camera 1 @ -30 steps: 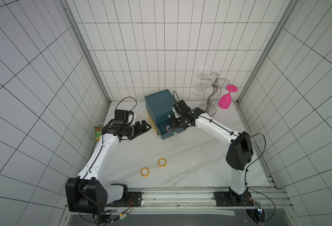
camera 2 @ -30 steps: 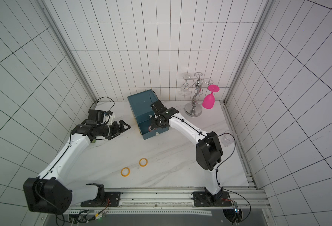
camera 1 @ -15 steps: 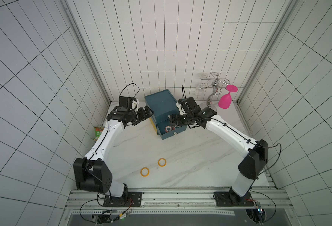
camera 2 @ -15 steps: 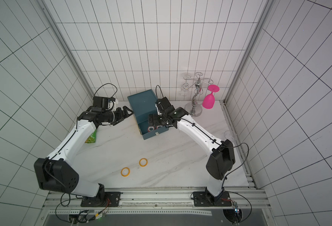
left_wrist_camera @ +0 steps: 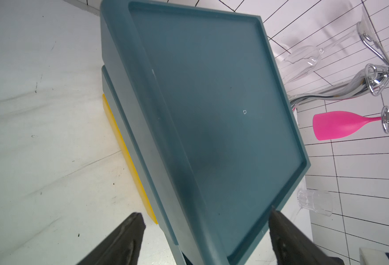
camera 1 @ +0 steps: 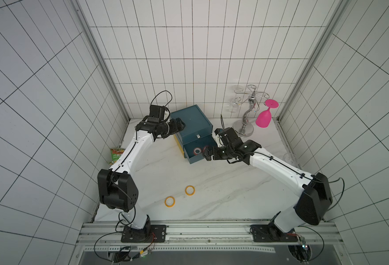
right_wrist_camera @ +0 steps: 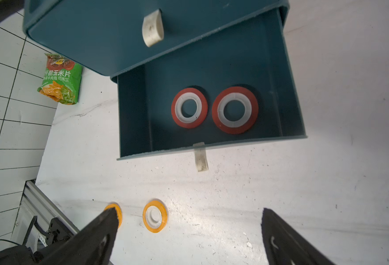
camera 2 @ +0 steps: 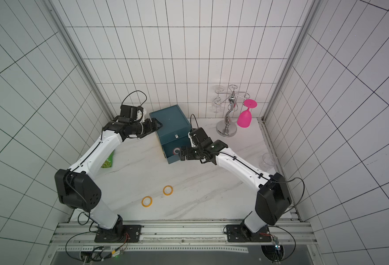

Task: Place the transparent tape into the drawer according to color
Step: Place the tape in the drawer, then close the drawer in the storage box.

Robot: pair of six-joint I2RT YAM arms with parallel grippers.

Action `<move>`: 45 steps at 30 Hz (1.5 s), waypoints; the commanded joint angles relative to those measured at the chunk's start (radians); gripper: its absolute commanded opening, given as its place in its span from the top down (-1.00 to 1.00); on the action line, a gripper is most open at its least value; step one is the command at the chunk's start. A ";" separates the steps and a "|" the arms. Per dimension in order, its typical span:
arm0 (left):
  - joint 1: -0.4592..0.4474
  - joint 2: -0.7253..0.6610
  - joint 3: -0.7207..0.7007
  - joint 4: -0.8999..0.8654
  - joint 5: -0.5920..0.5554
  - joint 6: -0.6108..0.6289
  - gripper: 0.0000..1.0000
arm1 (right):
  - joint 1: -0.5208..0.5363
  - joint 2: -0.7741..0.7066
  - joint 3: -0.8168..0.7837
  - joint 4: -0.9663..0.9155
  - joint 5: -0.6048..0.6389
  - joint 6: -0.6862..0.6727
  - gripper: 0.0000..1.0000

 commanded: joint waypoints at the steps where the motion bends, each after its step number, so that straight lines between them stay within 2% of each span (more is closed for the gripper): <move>1: -0.009 0.030 0.043 -0.009 -0.042 0.022 -0.61 | -0.007 -0.052 -0.069 0.106 -0.009 0.022 -0.97; 4: -0.016 0.048 0.052 -0.016 -0.051 0.028 -0.46 | -0.007 -0.060 -0.125 0.159 -0.018 0.022 -0.97; 11: -0.020 0.081 0.055 -0.038 -0.057 0.049 -0.32 | -0.007 -0.039 -0.209 0.278 0.007 0.020 -0.99; 16: -0.020 0.091 0.055 -0.047 -0.058 0.059 -0.17 | -0.007 0.002 -0.205 0.328 0.015 -0.001 -0.65; 20: -0.020 0.097 0.057 -0.059 -0.061 0.069 -0.16 | -0.007 0.034 -0.196 0.361 0.024 -0.014 -0.29; 26: -0.020 0.101 0.057 -0.060 -0.057 0.075 -0.15 | -0.008 0.074 -0.189 0.394 0.029 -0.031 0.03; 33: -0.018 0.106 0.060 -0.075 -0.050 0.092 -0.16 | -0.004 0.080 -0.212 0.466 0.045 -0.047 0.13; 45: -0.015 0.106 0.060 -0.088 -0.030 0.103 -0.17 | -0.003 0.160 -0.157 0.521 0.078 -0.090 0.22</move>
